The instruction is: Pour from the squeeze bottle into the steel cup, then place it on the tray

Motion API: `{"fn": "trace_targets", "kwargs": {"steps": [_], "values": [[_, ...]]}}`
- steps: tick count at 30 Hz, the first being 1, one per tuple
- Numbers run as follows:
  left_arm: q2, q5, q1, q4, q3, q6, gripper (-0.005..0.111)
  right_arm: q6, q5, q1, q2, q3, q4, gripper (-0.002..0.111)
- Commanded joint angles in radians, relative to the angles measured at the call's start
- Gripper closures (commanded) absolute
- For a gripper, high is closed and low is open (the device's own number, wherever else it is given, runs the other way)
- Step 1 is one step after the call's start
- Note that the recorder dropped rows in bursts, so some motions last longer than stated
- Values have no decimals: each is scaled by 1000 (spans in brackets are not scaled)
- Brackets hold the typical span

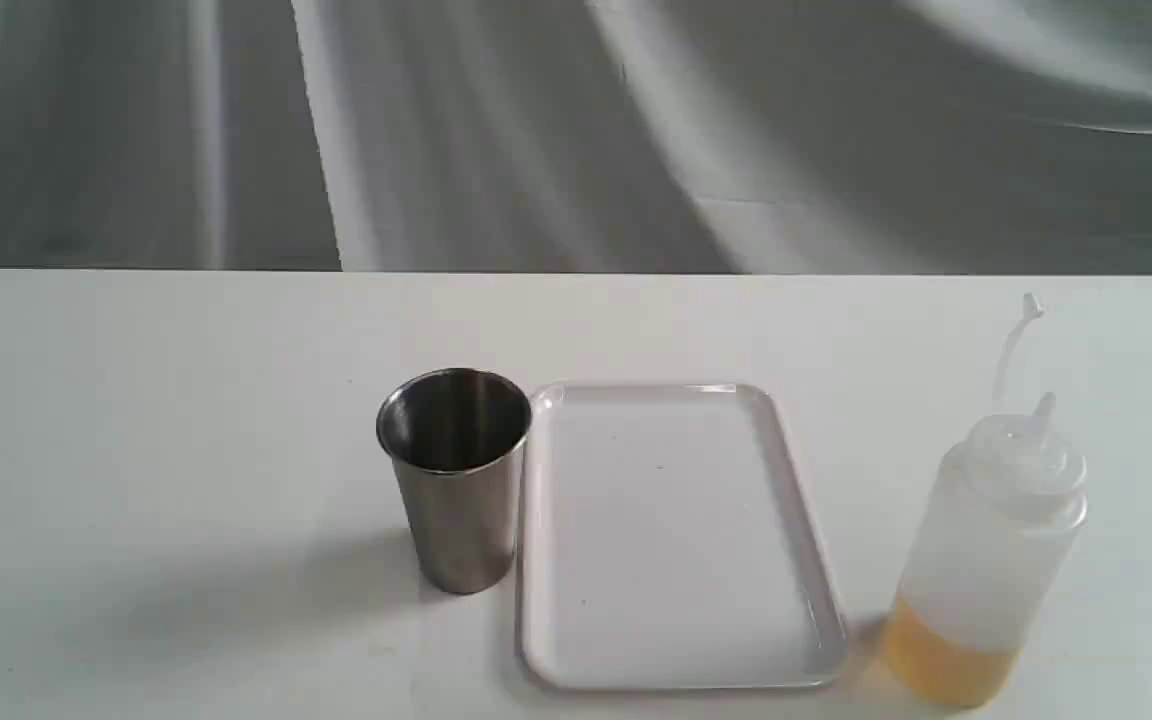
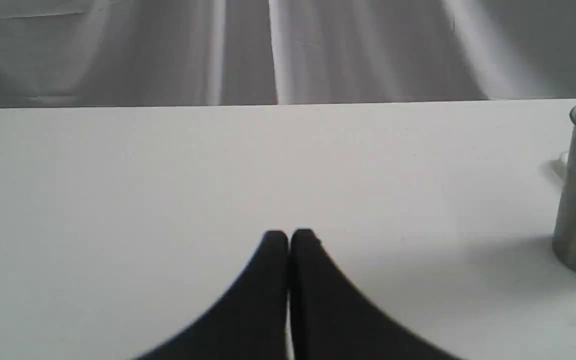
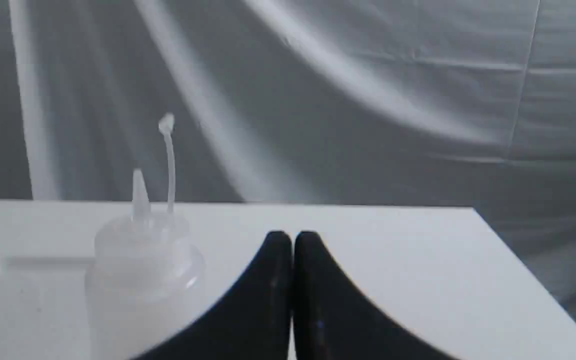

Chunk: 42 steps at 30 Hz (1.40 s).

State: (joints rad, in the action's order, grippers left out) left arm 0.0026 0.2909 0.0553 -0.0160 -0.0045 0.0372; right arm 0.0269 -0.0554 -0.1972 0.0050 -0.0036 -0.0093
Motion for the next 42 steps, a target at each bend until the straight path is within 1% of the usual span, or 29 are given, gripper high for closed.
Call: {"fn": "trace_targets", "kwargs": {"steps": [1, 6, 9, 13, 17, 20, 22, 29, 34, 37, 42], "values": [[-3, -7, -8, -1, 4, -1, 107, -1, 106, -2, -5, 4, 3, 108], [-3, -7, -8, -1, 4, -3, 107, -47, 173, -2, -5, 4, 3, 108], [-3, -7, -8, -1, 4, -3, 107, -173, 185, -2, -5, 4, 48, 108], [-3, -7, -8, -1, 4, -3, 107, -243, 199, -2, -5, 4, 171, 108], [-3, -7, -8, -1, 4, -3, 107, -257, 257, -2, -5, 4, 357, 108], [-3, -7, -8, -1, 4, -1, 107, -316, 260, -2, -5, 4, 477, 108], [-3, -7, -8, -1, 4, -1, 107, -353, 260, -2, -5, 4, 509, 108], [-3, -7, -8, -1, 4, -1, 107, -389, 224, -2, -5, 4, 510, 108], [-3, -7, -8, -1, 4, -4, 107, -465, 170, -2, -5, 4, 508, 108], [-3, -7, -8, -1, 4, -4, 107, -465, 123, 1, -5, -1, 433, 108], [-3, -7, -8, -1, 4, -1, 107, -446, 46, 33, -5, -91, 336, 108]]}}
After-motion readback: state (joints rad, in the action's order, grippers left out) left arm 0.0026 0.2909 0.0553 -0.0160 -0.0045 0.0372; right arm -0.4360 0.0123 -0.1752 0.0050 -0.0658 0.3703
